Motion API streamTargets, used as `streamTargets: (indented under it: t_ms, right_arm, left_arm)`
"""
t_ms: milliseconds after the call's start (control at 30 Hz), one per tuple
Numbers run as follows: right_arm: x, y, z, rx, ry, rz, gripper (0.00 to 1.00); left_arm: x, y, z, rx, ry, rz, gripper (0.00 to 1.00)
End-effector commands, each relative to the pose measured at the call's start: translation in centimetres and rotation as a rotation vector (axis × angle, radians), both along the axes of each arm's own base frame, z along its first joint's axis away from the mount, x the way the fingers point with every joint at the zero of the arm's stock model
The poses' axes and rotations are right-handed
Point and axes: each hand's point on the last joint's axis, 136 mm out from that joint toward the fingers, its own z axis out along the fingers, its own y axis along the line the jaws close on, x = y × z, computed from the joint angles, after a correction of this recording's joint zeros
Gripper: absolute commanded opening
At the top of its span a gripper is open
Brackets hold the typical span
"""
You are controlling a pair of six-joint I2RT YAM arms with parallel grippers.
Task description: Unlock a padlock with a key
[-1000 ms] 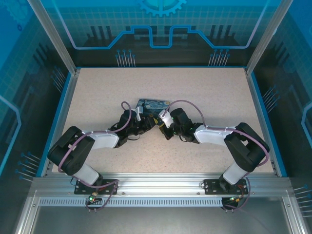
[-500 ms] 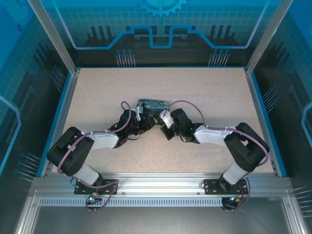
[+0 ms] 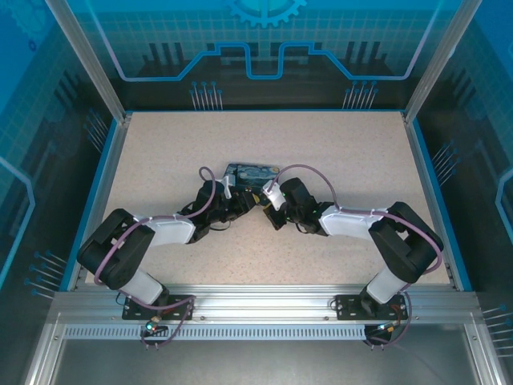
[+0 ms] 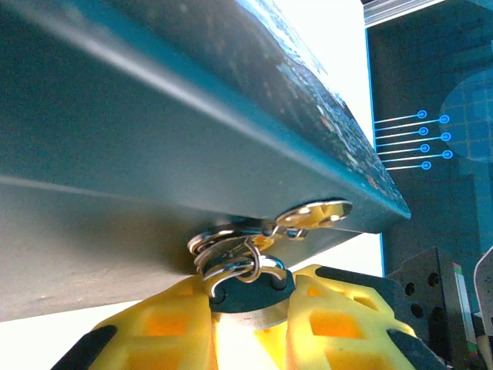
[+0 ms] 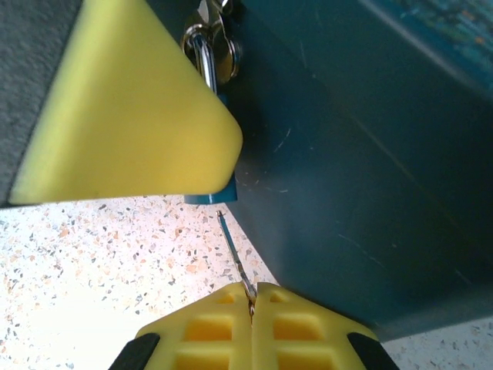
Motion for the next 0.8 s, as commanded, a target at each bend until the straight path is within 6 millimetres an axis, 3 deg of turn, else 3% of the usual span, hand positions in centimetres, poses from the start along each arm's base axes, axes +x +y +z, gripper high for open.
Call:
streamTargets:
  t_ms: [0, 433, 767]
  right_arm:
    - [0.4, 1.2, 2.7, 0.051, -0.051, 0.026, 0.0]
    - [0.4, 1.9, 3.6, 0.088, -0.055, 0.041, 0.0]
    - [1.0, 3.1, 5.5, 0.179, -0.088, 0.069, 0.0]
  left_arm:
    - [0.5, -0.4, 1.6, -0.027, -0.053, 0.001, 0.04]
    - [0.5, -0.6, 1.4, -0.039, -0.046, -0.002, 0.04]
    - [0.4, -0.6, 1.6, -0.044, -0.043, -0.007, 0.04]
